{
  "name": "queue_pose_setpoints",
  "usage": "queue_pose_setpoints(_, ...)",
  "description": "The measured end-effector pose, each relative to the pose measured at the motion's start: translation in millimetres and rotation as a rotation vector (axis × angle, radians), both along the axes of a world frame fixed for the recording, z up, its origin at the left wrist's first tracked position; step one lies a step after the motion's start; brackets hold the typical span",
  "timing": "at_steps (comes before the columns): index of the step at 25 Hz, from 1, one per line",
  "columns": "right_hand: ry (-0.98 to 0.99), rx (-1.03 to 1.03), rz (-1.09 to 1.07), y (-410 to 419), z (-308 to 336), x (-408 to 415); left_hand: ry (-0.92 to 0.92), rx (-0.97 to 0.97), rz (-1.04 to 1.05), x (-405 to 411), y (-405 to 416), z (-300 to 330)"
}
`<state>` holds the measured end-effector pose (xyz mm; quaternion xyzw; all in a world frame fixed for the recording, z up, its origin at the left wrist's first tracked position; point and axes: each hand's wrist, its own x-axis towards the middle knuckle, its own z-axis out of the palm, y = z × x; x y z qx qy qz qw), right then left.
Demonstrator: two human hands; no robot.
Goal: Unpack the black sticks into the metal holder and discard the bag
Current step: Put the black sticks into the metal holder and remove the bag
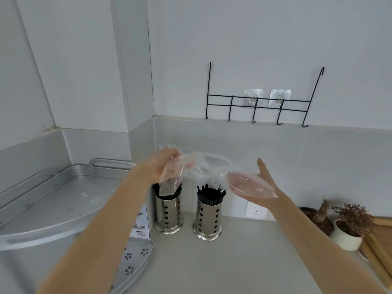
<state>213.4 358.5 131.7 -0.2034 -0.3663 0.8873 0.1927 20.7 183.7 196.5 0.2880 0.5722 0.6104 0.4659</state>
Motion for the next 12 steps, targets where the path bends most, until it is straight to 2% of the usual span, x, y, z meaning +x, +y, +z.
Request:
queue_pose_setpoints(2,-0.104,0.085,-0.017,-9,4,11,0.005,0.005,-0.092,10,-9,-11)
queue_pose_setpoints(4,-0.204,0.169,-0.139,-17,3,21,0.045,-0.061,-0.154,16,-17,-22)
queue_pose_setpoints(7,-0.177,0.156,-0.229,-27,-7,38,0.097,-0.081,-0.181,22,-23,-40)
queue_pose_setpoints(9,-0.202,0.215,-0.302,-31,-17,52,0.100,-0.048,-0.222,25,-29,-55)
queue_pose_setpoints(12,-0.230,0.247,-0.357,-39,-34,69,0.047,-0.020,-0.234,29,-36,-80)
